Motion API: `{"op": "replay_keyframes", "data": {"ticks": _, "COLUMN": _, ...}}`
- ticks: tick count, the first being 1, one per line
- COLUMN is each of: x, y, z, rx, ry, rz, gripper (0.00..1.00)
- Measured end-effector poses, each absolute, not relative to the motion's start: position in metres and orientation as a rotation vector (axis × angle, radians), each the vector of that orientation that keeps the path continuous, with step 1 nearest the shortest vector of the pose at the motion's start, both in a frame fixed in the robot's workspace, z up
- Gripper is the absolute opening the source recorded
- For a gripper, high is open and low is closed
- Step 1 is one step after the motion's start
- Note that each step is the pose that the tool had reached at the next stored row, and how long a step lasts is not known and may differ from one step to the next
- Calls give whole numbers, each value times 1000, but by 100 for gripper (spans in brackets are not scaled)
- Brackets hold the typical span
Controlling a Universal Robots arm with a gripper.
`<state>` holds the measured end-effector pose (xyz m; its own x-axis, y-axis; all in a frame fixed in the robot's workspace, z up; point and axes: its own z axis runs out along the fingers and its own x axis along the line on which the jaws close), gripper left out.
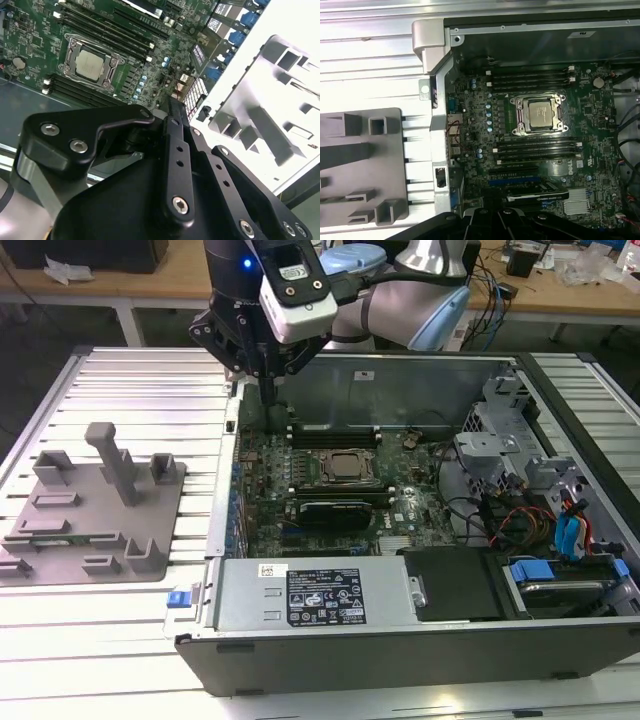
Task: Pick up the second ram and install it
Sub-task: 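Reach for the second ram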
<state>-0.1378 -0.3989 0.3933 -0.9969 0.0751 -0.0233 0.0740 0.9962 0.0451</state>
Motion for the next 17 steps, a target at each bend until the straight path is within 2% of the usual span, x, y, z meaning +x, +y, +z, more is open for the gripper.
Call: {"op": "replay_keyframes", "data": {"ticks": 17, "x": -150, "y": -399, "z": 393, "rx": 117, "ry": 3114, "rz": 69, "gripper": 8}}
